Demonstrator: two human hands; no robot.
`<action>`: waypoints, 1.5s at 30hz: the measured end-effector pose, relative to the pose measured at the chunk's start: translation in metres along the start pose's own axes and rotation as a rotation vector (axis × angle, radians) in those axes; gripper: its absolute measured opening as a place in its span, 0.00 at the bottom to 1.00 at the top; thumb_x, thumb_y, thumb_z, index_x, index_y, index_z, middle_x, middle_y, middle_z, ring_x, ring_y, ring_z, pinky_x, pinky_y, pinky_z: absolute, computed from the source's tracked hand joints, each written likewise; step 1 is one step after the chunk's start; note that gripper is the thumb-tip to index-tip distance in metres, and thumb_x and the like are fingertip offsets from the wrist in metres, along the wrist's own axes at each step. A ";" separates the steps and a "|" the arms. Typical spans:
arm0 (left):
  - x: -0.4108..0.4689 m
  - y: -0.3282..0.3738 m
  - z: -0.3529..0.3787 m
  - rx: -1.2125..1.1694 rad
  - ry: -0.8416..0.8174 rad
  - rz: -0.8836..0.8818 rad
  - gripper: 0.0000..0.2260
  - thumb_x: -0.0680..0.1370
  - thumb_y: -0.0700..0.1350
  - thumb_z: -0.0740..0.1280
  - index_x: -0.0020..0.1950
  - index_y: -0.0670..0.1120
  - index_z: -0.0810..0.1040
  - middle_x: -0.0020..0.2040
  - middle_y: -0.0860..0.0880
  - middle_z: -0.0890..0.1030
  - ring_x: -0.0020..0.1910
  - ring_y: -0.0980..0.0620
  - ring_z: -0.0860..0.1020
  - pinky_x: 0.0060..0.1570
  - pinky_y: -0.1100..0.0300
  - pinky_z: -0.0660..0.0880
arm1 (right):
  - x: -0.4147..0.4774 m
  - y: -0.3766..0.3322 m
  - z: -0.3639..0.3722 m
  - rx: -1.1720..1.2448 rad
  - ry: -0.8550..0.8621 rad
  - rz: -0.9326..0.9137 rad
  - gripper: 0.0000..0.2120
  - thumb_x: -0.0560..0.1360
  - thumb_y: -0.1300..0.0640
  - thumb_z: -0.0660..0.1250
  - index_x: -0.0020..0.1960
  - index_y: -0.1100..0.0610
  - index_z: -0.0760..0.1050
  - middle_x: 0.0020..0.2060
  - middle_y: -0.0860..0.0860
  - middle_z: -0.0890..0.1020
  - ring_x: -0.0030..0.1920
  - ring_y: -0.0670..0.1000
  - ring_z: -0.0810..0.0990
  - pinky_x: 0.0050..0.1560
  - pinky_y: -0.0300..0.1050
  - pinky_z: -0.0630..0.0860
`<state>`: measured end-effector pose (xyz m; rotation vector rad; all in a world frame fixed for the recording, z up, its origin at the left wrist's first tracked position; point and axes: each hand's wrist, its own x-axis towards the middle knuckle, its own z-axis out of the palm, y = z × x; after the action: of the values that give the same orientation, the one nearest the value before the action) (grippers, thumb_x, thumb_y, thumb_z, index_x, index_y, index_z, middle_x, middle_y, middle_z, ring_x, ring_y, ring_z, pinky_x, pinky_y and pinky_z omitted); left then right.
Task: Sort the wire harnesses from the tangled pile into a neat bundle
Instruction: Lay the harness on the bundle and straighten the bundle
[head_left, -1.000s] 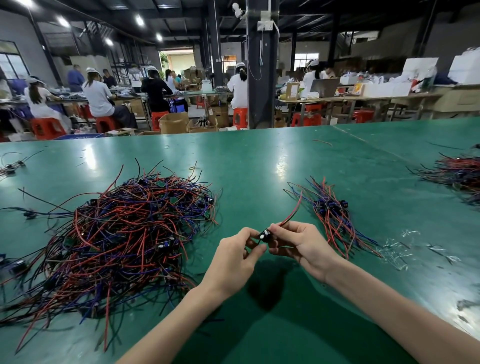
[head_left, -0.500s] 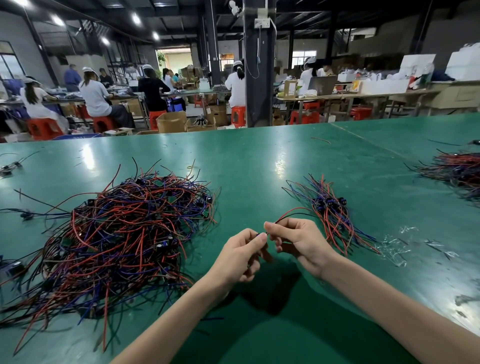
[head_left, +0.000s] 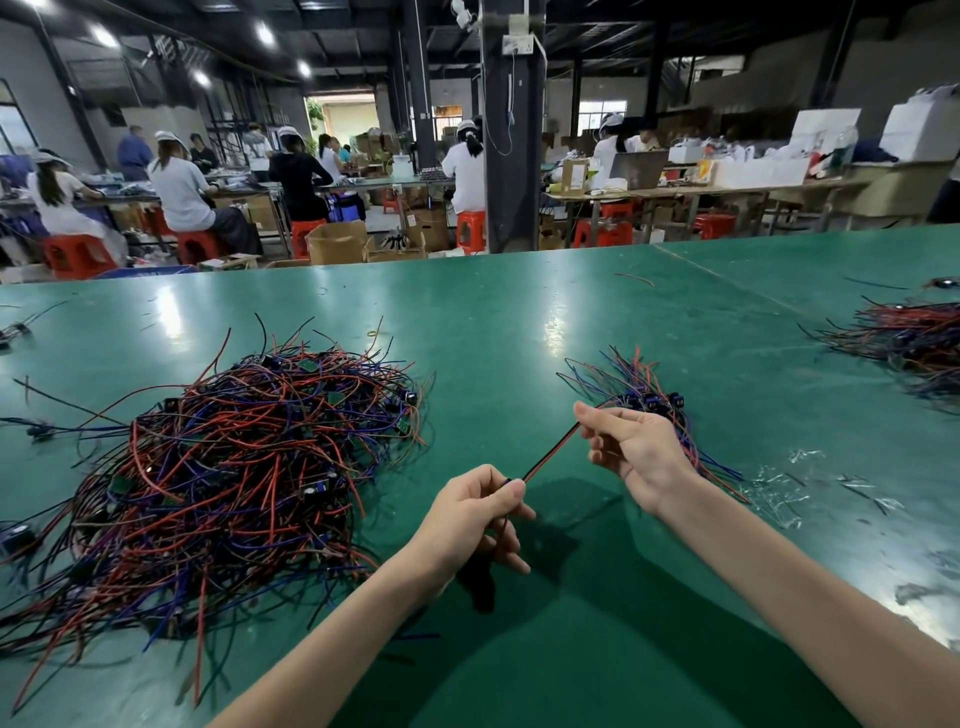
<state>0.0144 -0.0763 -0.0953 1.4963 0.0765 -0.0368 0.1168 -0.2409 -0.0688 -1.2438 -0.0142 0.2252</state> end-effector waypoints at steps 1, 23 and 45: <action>0.000 0.001 0.000 0.006 -0.006 -0.001 0.08 0.79 0.40 0.63 0.41 0.39 0.69 0.37 0.45 0.81 0.24 0.53 0.73 0.23 0.59 0.75 | 0.002 -0.001 -0.002 -0.003 0.014 -0.007 0.08 0.68 0.63 0.74 0.35 0.62 0.76 0.26 0.51 0.79 0.24 0.45 0.72 0.25 0.36 0.73; 0.000 0.004 0.008 0.076 0.005 -0.087 0.07 0.77 0.37 0.63 0.40 0.43 0.76 0.34 0.46 0.82 0.18 0.56 0.67 0.17 0.69 0.61 | 0.022 0.004 -0.017 -0.329 0.053 -0.404 0.11 0.68 0.60 0.76 0.31 0.58 0.76 0.24 0.49 0.77 0.25 0.45 0.73 0.28 0.37 0.74; -0.002 0.007 0.011 0.136 0.015 -0.091 0.10 0.73 0.36 0.63 0.33 0.44 0.76 0.30 0.45 0.80 0.17 0.56 0.63 0.16 0.70 0.57 | 0.015 -0.009 -0.012 -0.015 0.033 0.084 0.10 0.72 0.62 0.70 0.33 0.61 0.74 0.21 0.50 0.73 0.20 0.44 0.67 0.19 0.35 0.65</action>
<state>0.0137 -0.0871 -0.0870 1.6285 0.1575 -0.1059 0.1348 -0.2525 -0.0664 -1.2646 0.0656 0.2779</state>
